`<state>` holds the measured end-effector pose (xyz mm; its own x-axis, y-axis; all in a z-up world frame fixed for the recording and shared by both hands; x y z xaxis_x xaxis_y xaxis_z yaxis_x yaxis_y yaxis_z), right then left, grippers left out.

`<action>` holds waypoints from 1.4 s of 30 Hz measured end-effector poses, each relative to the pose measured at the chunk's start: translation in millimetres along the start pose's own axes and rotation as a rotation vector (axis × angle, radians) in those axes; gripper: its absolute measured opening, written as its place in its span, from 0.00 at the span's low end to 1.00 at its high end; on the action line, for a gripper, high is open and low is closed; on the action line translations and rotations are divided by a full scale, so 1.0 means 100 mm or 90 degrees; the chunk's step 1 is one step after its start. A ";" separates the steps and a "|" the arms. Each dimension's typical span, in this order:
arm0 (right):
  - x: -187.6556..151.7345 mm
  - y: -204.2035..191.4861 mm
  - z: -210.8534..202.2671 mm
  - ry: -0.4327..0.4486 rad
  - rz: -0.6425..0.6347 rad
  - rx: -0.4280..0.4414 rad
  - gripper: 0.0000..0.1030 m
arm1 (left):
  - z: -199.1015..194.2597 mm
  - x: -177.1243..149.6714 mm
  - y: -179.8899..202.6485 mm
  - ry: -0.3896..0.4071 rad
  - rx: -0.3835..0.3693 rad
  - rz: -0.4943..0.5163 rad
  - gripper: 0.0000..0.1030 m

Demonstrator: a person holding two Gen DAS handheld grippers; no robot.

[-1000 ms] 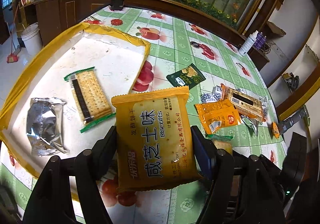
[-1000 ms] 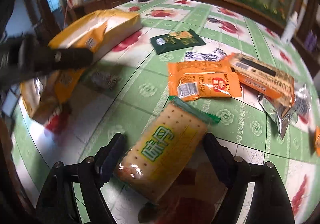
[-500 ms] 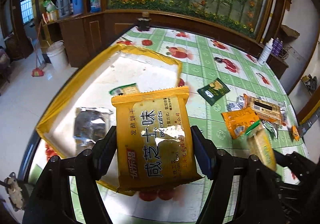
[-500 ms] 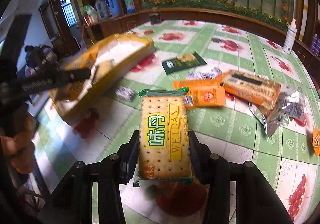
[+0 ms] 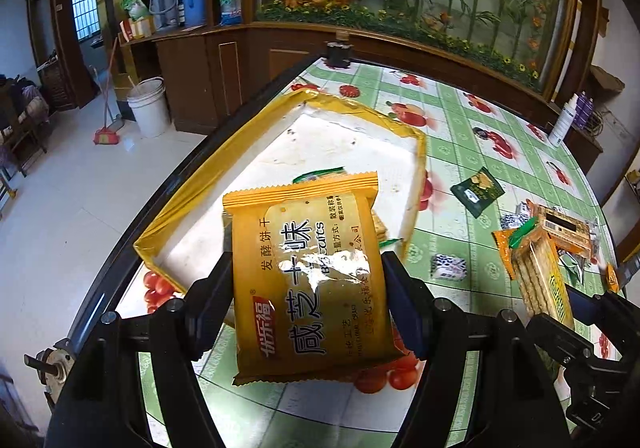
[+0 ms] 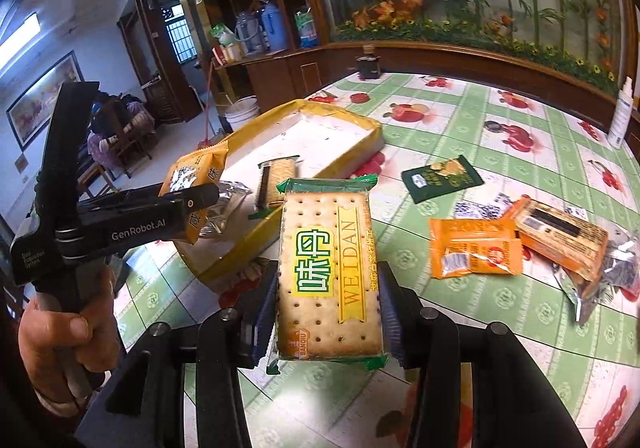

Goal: Organize snacks
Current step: 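Carry the biscuit bag with the left tool while the right tool carries the WEIDAN pack to the tray, then release the biscuit bag into the tray with the left tool while the right tool drops the WEIDAN pack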

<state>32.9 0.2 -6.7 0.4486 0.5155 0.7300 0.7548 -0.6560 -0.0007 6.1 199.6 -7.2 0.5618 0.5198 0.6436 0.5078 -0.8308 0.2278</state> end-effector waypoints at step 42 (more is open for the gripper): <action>0.97 -0.18 1.76 -0.062 -0.060 0.092 0.46 | 0.51 0.31 -0.38 -0.044 0.066 -0.029 0.69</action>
<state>147.3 158.7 -56.3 0.4110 0.6268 0.6620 0.8537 -0.5194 -0.0382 37.2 257.3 -33.4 0.5786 0.5722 0.5811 0.5970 -0.7826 0.1762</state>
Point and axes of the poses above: each gripper's, at about its wrist camera, not at the fingertips, and z roughly the way its jaws point, y to its right, x to its top, the point moved 1 cm from there along z, roughly the way its jaws point, and after that the axes turned 15 degrees about -z, right-handed, at the moved point
